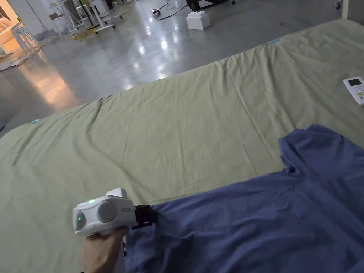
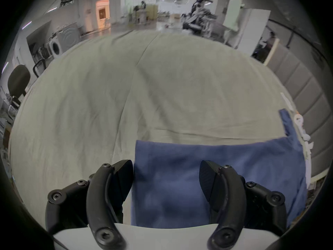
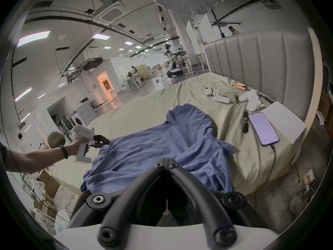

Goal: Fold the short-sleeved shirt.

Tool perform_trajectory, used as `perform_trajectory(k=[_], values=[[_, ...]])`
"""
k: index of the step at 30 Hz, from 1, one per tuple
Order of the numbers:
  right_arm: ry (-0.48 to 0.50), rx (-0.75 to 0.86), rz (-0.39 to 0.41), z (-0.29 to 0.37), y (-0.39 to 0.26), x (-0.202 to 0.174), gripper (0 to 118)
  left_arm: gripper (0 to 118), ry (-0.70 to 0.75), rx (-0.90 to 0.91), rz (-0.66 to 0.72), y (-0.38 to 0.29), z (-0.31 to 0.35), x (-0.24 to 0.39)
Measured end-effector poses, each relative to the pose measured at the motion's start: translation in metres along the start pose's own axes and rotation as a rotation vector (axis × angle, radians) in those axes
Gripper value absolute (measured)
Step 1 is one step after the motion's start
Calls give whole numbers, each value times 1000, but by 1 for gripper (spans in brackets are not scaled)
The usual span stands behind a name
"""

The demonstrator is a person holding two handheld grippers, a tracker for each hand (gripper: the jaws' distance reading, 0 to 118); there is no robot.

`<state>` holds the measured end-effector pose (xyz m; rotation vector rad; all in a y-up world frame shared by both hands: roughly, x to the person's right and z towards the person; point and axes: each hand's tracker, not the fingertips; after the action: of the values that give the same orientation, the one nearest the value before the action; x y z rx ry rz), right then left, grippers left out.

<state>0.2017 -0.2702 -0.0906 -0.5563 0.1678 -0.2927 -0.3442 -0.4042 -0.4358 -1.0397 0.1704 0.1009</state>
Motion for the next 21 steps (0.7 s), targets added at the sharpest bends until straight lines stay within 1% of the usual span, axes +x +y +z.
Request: perform_trajectory(k=[1, 2, 4, 5, 6, 8, 9, 12, 15, 16, 17, 19, 20, 21], values=[[-13, -17, 5, 2, -4, 2, 0, 76, -14, 4, 14, 0, 1, 2], [-27, -33, 11, 4, -8, 5, 0, 76, 4, 11, 24, 0, 3, 6], [-53, -71, 10, 3, -14, 9, 0, 73, -9, 0, -24, -4, 11, 19], [-56, -83, 0, 1, -16, 11, 0, 67, 1, 0, -92, -4, 12, 26], [-55, -86, -10, 2, -21, 22, 0, 58, 17, 0, -142, -4, 11, 32], [-56, -86, -18, -7, -13, 24, 0, 27, 42, -21, -164, -4, 7, 39], [-52, -75, -12, -11, -8, 28, 0, 22, 40, -31, -161, -3, 4, 40], [-31, -23, 34, -35, 20, 40, 0, 20, 34, -90, -221, 4, -4, 41], [-11, -16, 60, -86, 63, 53, 1, 20, 31, -130, -209, 10, -4, 45], [0, -40, 70, -106, 77, 58, 6, 20, 32, -144, -212, 12, -5, 46], [-1, -78, 70, -134, 93, 65, 22, 20, 37, -157, -217, 13, -6, 48], [-17, -181, 41, -189, 114, 84, 72, 20, 52, -175, -252, 14, -4, 54], [-24, -218, 16, -216, 125, 91, 76, 20, 58, -185, -290, 15, -4, 57], [-43, -273, -18, -245, 133, 99, 75, 20, 65, -191, -325, 15, -3, 60]])
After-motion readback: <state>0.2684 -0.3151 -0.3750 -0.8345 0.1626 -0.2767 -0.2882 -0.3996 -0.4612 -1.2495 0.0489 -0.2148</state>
